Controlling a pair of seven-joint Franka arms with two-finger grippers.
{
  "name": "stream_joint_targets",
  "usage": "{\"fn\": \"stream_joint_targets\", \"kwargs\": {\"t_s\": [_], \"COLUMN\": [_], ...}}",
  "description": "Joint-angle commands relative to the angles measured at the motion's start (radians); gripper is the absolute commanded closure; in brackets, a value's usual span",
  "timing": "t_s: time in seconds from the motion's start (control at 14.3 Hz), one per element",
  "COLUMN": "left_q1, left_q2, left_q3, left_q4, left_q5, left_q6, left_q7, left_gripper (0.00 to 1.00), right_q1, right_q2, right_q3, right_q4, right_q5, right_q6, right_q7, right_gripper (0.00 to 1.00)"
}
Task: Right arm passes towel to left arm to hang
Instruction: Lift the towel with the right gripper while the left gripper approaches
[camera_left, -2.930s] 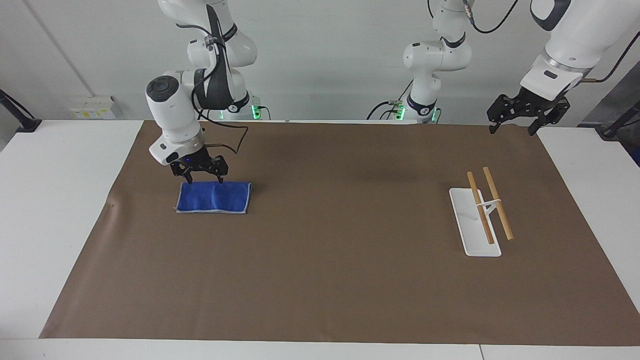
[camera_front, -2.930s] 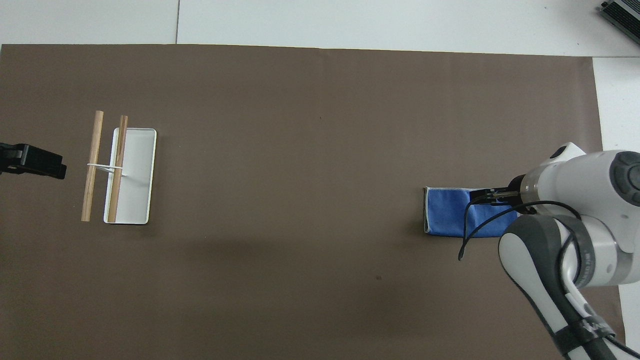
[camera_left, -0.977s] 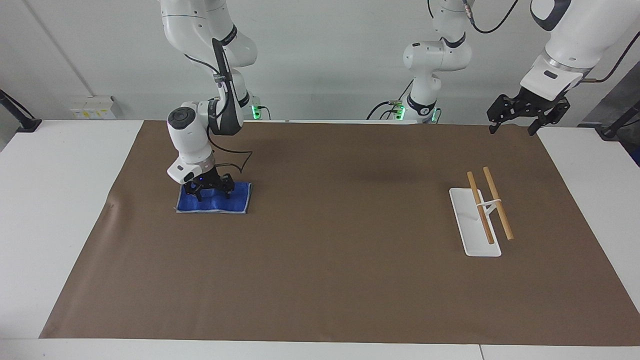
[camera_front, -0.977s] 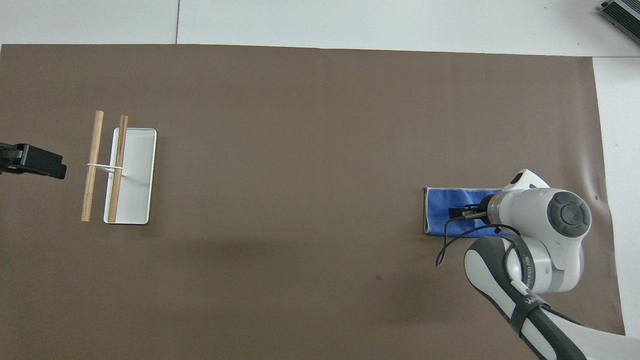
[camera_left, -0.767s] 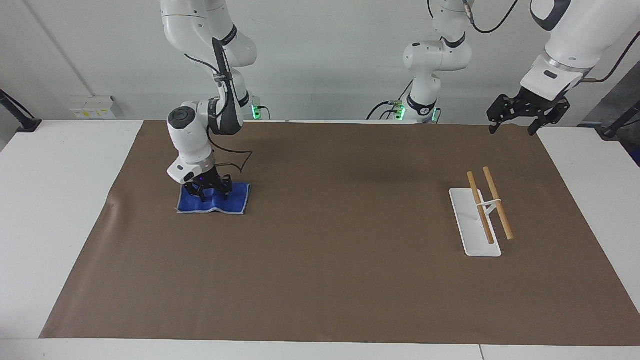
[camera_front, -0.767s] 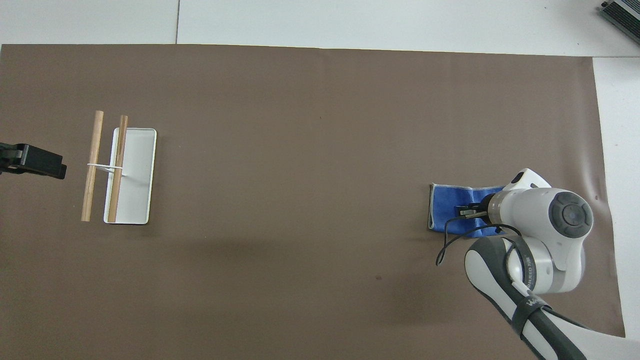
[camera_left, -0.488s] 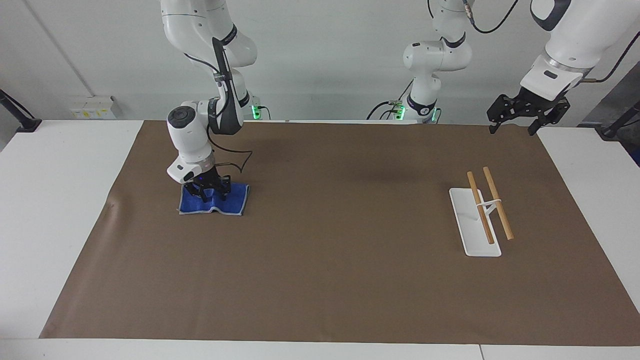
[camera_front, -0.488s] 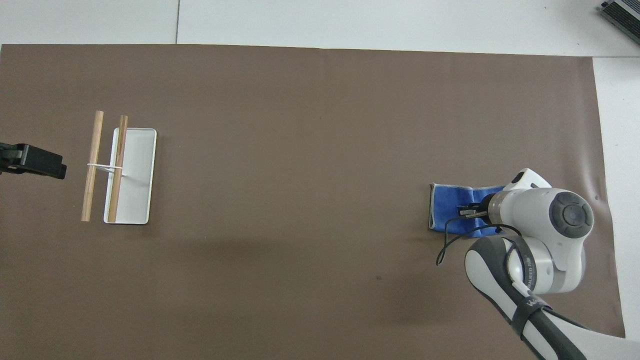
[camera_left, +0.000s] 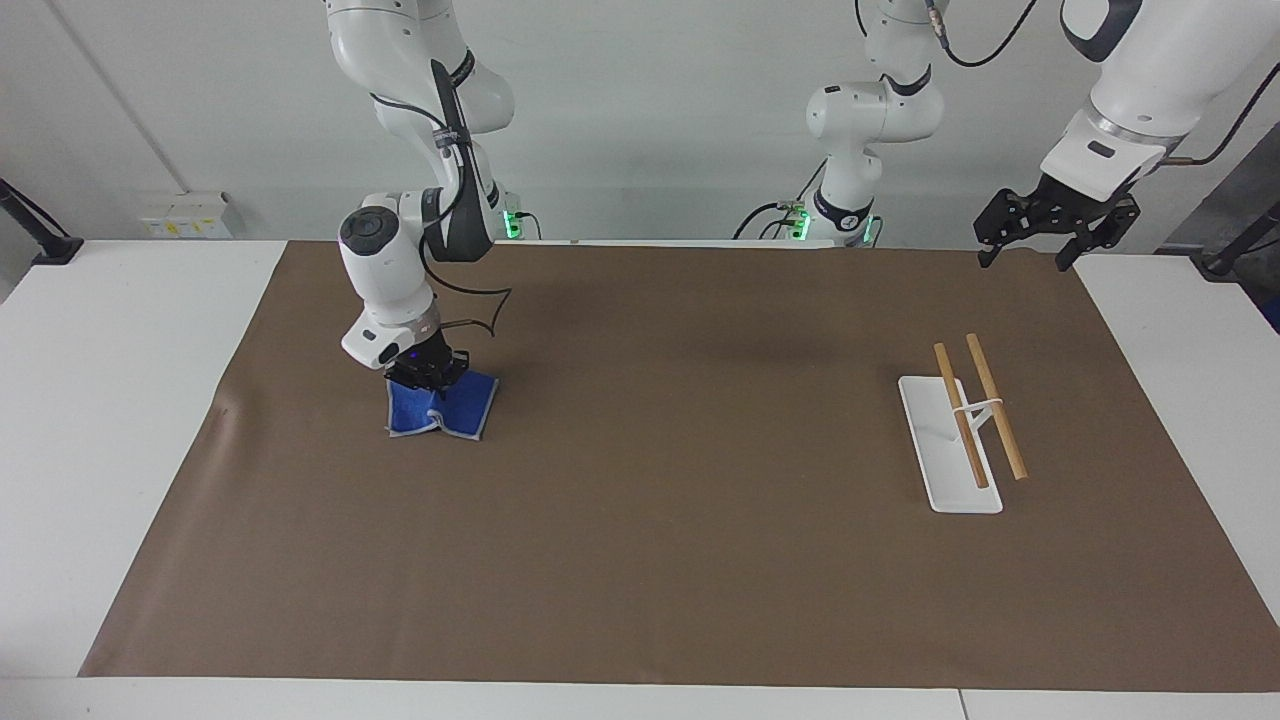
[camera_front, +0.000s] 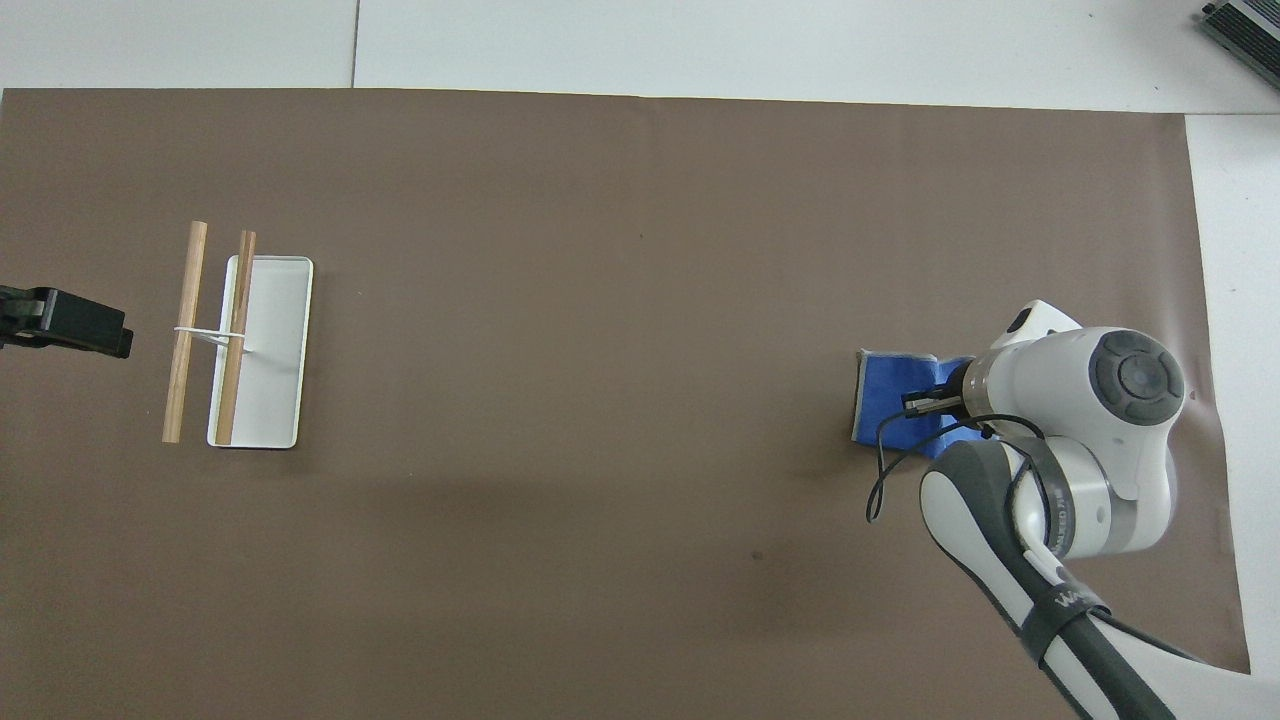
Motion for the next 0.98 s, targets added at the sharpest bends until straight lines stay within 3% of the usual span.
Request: {"fn": "stream_joint_targets", "kwargs": {"t_s": [0.0, 0.28, 0.49, 0.91], "left_q1": [0.003, 0.003, -0.015, -0.004], "left_q2": [-0.025, -0.025, -0.037, -0.048], "left_q3": [-0.005, -0.005, -0.010, -0.017], "left_q4": [-0.026, -0.026, -0.029, -0.033], "left_q5": [0.019, 0.019, 0.019, 0.019], "left_q6": [-0.006, -0.011, -0.035, -0.047], "left_q7": [-0.009, -0.007, -0.010, -0.012], "left_gripper": [0.00, 0.00, 0.00, 0.00], "right_q1": [-0.012, -0.010, -0.010, -0.010], "right_q2": [-0.019, -0.039, -0.086, -0.111], "right_q3": [0.023, 0.039, 0.040, 0.077], "right_q4": [0.087, 0.216, 0.219, 0.230], "right_q5": [0.137, 0.352, 0.508, 0.948], "right_q6": [-0.088, -0.194, -0.211, -0.241], "right_q7": [-0.048, -0.042, -0.044, -0.050], "right_gripper": [1.00, 1.00, 1.00, 1.00]}}
